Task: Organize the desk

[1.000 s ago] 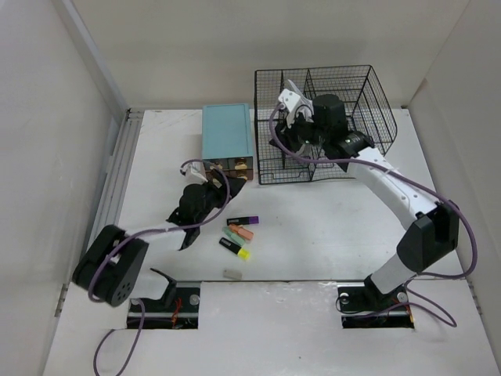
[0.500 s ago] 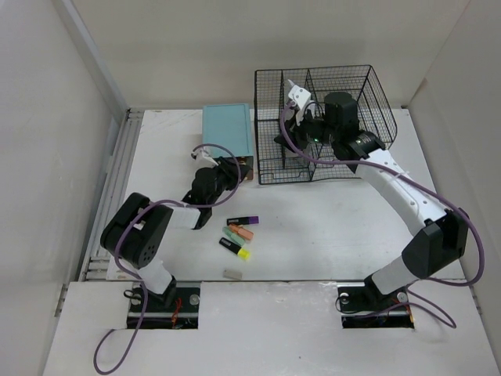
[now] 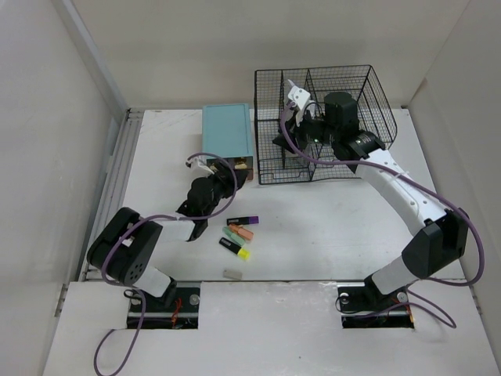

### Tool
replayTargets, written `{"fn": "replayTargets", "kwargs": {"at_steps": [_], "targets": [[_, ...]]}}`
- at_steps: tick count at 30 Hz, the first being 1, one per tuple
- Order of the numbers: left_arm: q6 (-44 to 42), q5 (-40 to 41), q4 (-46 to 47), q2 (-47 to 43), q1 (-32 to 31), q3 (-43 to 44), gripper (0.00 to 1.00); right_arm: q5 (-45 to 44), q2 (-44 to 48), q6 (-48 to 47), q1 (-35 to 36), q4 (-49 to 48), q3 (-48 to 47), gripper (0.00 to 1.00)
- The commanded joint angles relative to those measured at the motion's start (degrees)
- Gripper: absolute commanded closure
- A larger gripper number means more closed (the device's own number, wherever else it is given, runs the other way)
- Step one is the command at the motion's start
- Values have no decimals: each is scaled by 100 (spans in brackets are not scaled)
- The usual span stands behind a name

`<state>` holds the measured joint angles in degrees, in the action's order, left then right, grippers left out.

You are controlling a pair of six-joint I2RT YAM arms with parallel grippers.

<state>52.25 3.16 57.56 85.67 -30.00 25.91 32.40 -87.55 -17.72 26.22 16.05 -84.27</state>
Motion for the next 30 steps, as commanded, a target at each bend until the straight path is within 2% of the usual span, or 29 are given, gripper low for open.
{"fn": "replayTargets", "kwargs": {"at_steps": [1,13,15,16,22,26,30], "targets": [[-91,194,212,-200,3,-16,42,187,27,75,-3,-226,-2,54],[-198,88,-42,477,293,923,39,240,27,75,-108,-226,-2,54],[-198,88,-148,635,354,1038,43,240,27,75,-160,-226,-2,54],[-198,88,-210,635,354,1143,51,240,27,127,-161,-226,-2,54],[-250,28,-281,688,354,1004,86,240,27,128,-161,-226,-2,54],[-110,-26,88,443,354,460,88,292,-25,128,-161,-226,50,54],[144,36,264,74,47,-374,87,354,-25,128,-161,-226,51,54]]}}
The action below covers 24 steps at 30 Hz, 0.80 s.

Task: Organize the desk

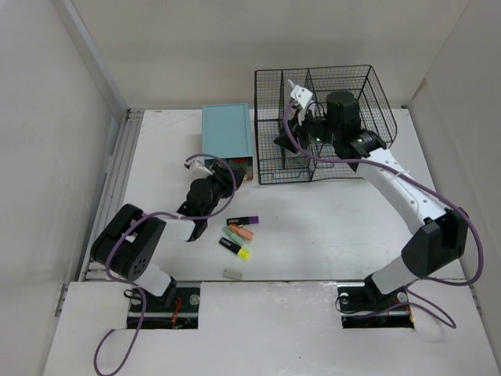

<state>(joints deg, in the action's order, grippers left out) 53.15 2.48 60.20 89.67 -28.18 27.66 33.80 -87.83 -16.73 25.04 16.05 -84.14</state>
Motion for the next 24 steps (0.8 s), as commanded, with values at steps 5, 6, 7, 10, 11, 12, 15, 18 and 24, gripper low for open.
{"fn": "replayTargets", "kwargs": {"at_steps": [5,6,7,10,11,12,15,18,24], "targets": [[179,218,159,-600,-363,-1034,78,276,-50,30,-43,-226,38,53],[179,218,89,-661,-363,-1035,76,328,-50,30,-43,-226,38,53],[179,218,88,-722,-363,-1035,74,329,-102,30,-43,-226,38,53],[179,218,-114,-906,-363,-1035,65,329,-103,30,-43,-226,38,53],[179,218,-114,-959,-363,-1035,60,329,-103,30,-43,-226,38,53],[179,218,-166,-1012,-363,-1035,40,329,-103,30,-43,-226,38,52],[108,218,-272,-1232,-363,-1096,38,381,-103,30,-43,-226,38,52],[108,157,-395,-1460,-363,-1210,30,382,-103,30,-43,-226,38,52],[214,120,-1123,-3084,-784,-1535,30,1055,-208,-549,-43,248,-93,52]]}}
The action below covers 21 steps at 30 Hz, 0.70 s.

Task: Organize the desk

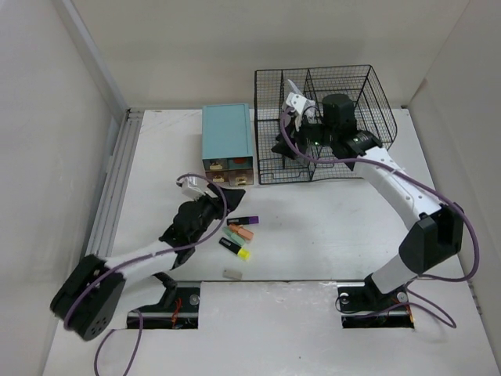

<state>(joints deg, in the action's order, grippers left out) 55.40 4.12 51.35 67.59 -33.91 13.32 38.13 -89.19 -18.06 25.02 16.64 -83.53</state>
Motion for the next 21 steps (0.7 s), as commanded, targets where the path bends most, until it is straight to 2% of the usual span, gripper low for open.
{"fn": "replayTargets", "kwargs": {"at_steps": [1,2,3,4,5,6,8,9,10,12,13,14,17,21], "targets": [[-64,-43,-457,-1236,-212,-102,37,860,-177,-704,-41,660,-216,52],[-151,27,-703,-1623,-308,-102,47,1106,-256,-1516,-41,987,-339,52],[-204,149,-1341,-2436,-309,-102,69,1309,-414,-1907,-41,1312,-392,52],[-274,281,-1773,-2835,-361,107,100,1511,-502,-2225,38,1872,-445,53],[-493,413,-2248,-3213,-362,257,100,1513,-581,-2976,99,2191,-550,55],[-617,780,-3236,-3870,-362,441,100,1513,-713,-3305,196,2464,-551,55],[-854,1229,-4129,-4419,-415,985,100,1023,-766,-3624,668,2747,-603,56],[-951,1423,-4525,-4648,-415,1136,100,751,-767,-3773,889,2748,-421,54],[-1021,1808,-5190,-5050,-415,1268,97,183,-767,-3775,1126,2695,-288,53],[-935,2048,-5704,-5387,-415,1428,81,-365,-767,-3635,1847,2345,54,53],[-934,1971,-5776,-5693,-415,1428,64,-611,-767,-3477,2067,2204,143,53],[-847,1970,-5829,-5826,-415,1349,54,-1031,-767,-3293,2417,2020,222,53],[-653,2171,-6153,-6195,-415,1217,32,-1395,-942,-2660,2762,1554,363,54],[-548,2242,-6453,-6556,-415,1217,29,-1668,-1267,-1825,3044,1254,434,54]]}}
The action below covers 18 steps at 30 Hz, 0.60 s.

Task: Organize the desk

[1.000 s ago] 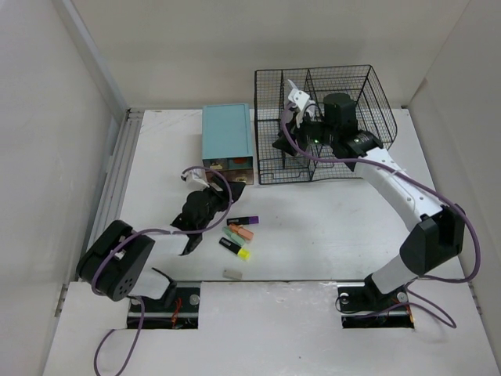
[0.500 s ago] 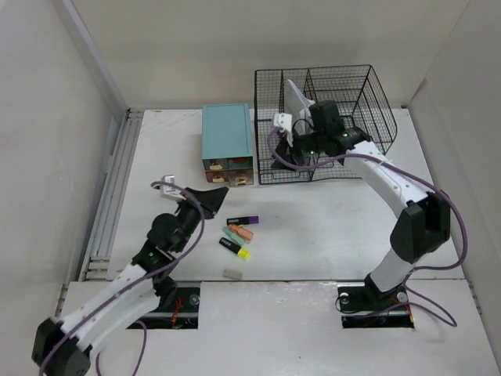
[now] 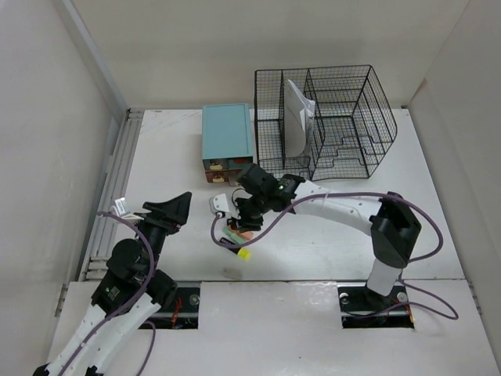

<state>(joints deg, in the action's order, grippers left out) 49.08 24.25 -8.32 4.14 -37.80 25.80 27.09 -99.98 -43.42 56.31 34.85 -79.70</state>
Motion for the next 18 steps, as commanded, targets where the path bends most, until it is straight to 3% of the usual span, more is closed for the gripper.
{"fn": "replayTargets", "kwargs": {"at_steps": [1,9,18], "targets": [[84,281,-487,-264,-26,-31,29,-565,-240,799,-33,-628,51,54],[84,335,-865,-625,-26,241,29,-1241,-724,2423,20,-1164,51,53],[-39,537,-1251,-1073,-26,356,29,-1496,-1101,2918,125,-1385,201,51]]}}
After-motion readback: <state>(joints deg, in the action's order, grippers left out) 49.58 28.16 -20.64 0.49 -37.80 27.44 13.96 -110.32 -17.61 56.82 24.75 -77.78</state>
